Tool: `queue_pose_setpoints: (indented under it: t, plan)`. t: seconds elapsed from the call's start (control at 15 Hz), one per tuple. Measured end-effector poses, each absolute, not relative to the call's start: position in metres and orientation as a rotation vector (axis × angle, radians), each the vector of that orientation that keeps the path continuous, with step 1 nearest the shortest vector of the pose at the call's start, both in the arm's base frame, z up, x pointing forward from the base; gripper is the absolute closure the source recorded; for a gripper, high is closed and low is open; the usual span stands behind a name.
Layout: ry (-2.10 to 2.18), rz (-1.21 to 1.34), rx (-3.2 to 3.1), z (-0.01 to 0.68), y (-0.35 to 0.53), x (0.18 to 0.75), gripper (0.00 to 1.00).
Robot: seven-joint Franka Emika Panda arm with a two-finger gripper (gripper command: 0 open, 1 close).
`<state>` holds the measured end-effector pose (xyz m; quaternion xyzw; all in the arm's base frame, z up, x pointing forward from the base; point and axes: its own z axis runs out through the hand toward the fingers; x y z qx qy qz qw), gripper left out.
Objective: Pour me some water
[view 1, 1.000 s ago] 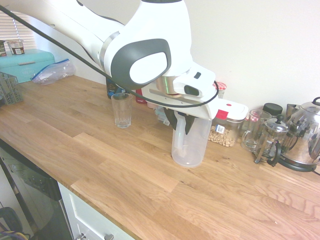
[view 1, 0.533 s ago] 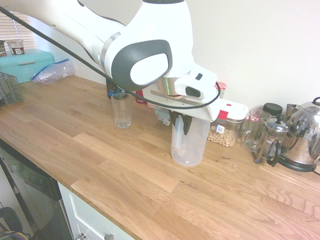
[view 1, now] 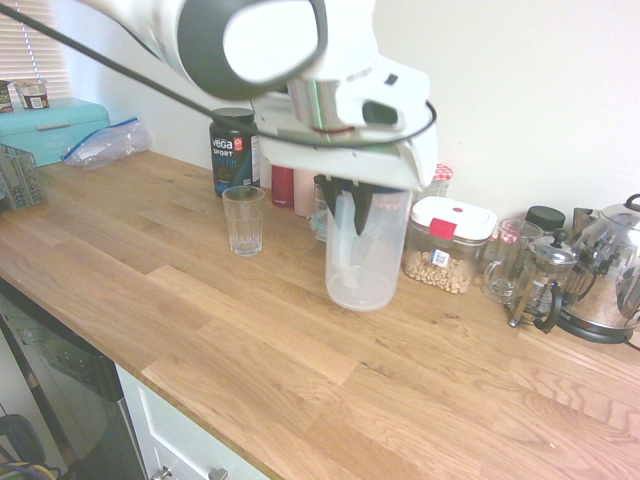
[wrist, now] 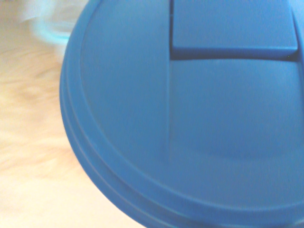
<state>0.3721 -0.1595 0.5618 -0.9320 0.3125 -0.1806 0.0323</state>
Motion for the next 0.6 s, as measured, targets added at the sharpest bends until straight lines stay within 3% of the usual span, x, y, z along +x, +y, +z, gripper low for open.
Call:
queue_pose_setpoints:
  t: [0.6]
  plan:
    - [0.372, -0.178, -3.319, 0.582, 0.004, 0.408, 1.0]
